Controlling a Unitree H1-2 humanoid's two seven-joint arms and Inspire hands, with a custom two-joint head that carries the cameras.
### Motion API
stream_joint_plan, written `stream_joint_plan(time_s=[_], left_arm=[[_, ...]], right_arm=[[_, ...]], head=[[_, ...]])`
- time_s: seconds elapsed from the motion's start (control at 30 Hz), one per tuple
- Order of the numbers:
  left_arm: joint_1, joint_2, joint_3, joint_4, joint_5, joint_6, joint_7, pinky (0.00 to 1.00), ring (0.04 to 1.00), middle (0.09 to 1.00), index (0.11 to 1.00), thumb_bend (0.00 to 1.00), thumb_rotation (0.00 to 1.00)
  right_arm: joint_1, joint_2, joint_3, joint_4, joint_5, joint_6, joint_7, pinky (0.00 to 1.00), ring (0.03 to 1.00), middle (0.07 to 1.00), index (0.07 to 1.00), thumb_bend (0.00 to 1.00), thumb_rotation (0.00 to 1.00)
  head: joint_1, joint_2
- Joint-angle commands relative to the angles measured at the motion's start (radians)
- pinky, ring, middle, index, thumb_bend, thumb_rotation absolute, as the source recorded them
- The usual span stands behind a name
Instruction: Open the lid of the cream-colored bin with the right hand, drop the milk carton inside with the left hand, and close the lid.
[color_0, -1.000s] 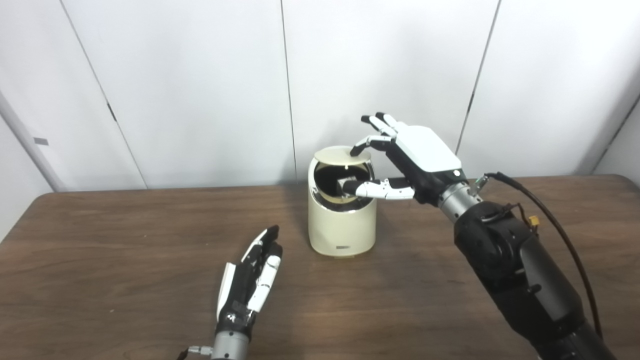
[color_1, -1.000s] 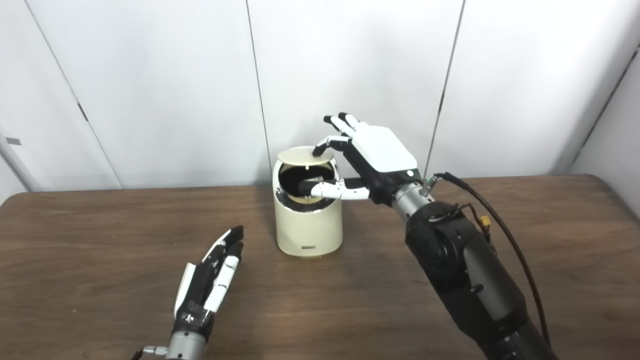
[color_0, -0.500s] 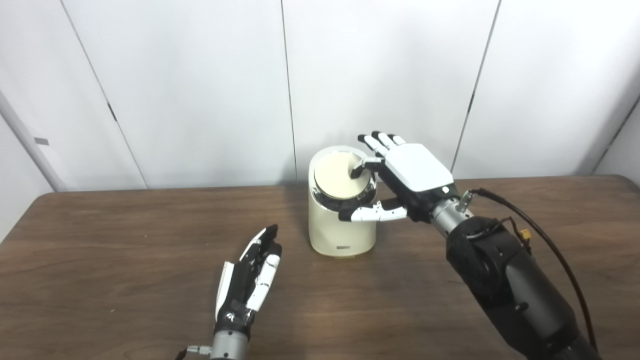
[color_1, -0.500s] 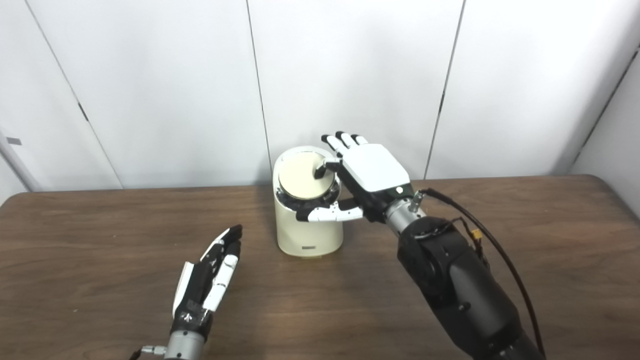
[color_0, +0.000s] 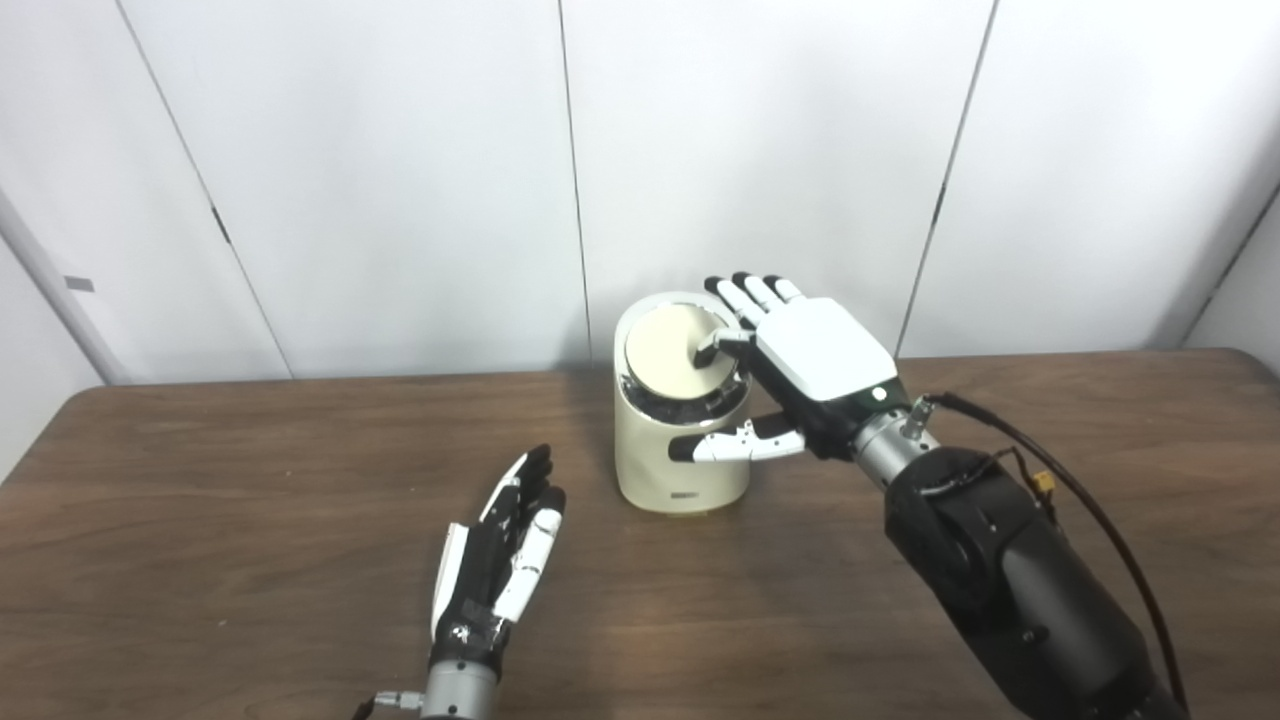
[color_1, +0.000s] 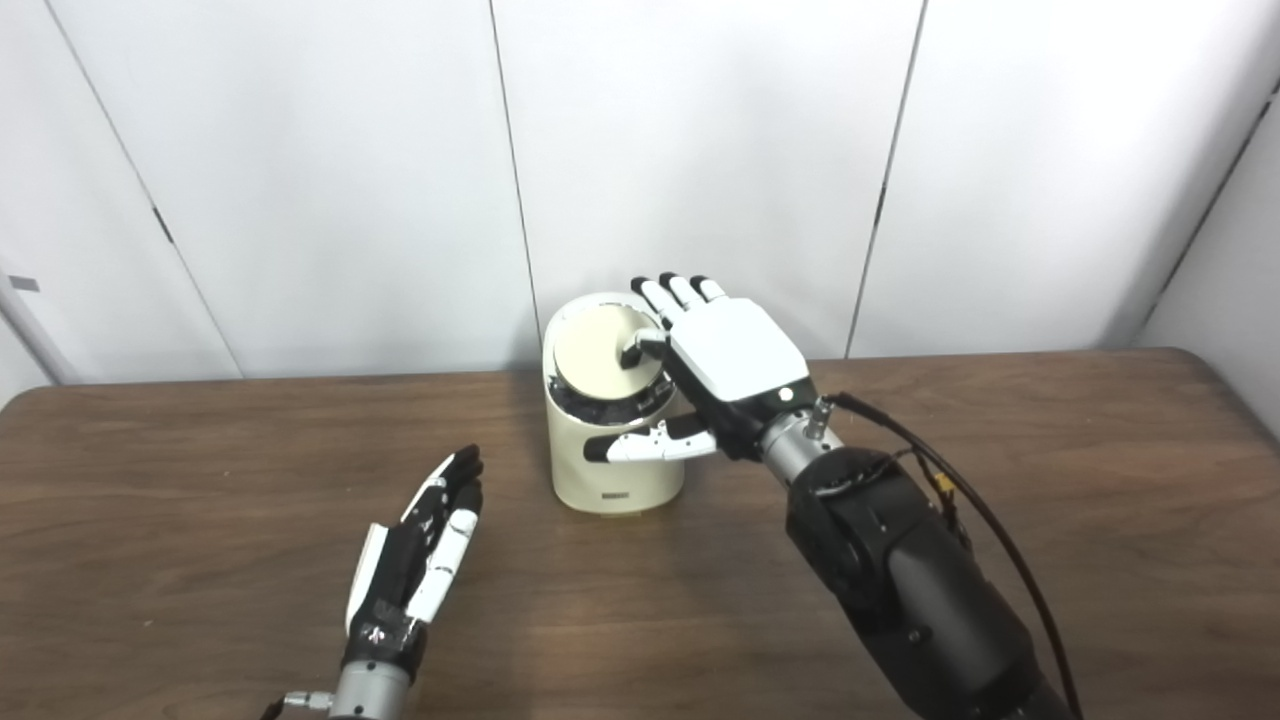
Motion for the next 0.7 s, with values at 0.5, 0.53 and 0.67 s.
stream_joint_plan(time_s=[0.5,0.53,0.67], left_arm=[[-0.024,-0.019,0.001,-0.057,-0.007,-0.008,0.007,0.86,0.897,0.912,0.942,0.54,0.8],[-0.024,-0.019,0.001,-0.057,-0.007,-0.007,0.006,0.86,0.896,0.911,0.941,0.55,0.8],[-0.025,-0.021,0.004,-0.056,-0.018,-0.012,0.004,0.87,0.899,0.913,0.941,0.54,0.79]], right_arm=[[-0.005,0.013,0.035,0.092,-0.091,0.026,0.087,1.0,1.0,1.0,0.667,0.65,0.97],[-0.005,0.011,0.038,0.098,-0.092,0.025,0.087,1.0,1.0,1.0,0.668,0.65,0.97],[-0.003,0.007,0.039,0.092,-0.085,0.028,0.096,1.0,1.0,1.0,0.679,0.66,0.98]], head=[[0.004,0.02],[0.004,0.02],[0.004,0.02]])
